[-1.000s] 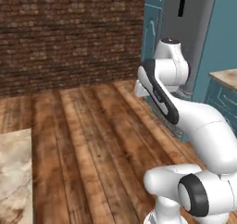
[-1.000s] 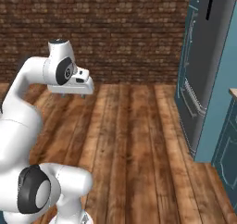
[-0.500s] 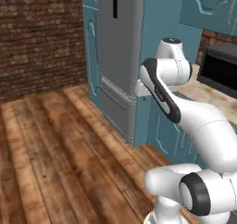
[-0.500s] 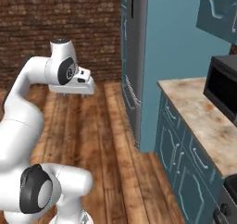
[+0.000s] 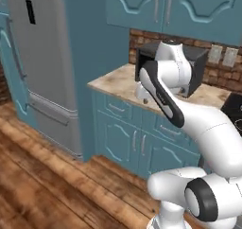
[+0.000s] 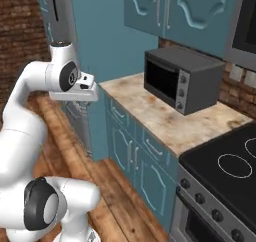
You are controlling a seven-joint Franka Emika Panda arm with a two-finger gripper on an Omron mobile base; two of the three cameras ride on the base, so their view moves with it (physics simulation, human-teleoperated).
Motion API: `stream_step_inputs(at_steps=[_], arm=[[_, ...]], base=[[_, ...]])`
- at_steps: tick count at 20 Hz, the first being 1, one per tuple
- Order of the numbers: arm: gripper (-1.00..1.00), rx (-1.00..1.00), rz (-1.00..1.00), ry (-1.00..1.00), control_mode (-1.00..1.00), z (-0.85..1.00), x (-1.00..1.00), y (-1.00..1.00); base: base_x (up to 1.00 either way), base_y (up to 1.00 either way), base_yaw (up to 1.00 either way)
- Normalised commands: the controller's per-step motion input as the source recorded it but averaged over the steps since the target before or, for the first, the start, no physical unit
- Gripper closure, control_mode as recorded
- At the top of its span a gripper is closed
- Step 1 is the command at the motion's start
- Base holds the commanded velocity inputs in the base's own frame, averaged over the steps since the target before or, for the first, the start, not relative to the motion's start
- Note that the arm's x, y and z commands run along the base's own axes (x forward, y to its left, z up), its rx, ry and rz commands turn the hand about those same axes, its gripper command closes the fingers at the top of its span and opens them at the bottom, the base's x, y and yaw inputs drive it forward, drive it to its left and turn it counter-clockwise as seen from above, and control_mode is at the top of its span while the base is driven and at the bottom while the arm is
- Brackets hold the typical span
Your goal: Navigate to the electric kettle.
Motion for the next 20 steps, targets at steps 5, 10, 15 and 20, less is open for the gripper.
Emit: stream_step_inputs(at_steps=[5,10,15,20], arm=[[-1.00,0.00,0.00,0.00,1.00,0.00,0.00,0.00],[-1.00,0.00,0.00,0.00,1.00,0.00,0.00,0.00],[-1.00,0.00,0.00,0.00,1.00,0.00,0.00,0.00],[-1.00,0.00,0.00,0.00,1.00,0.00,0.00,0.00]], base=[[0.00,-0.40,-0.67],[0.01,-0.50,-0.65],[0.13,-0.90,-0.59],[0.14,-1.00,-0.61]])
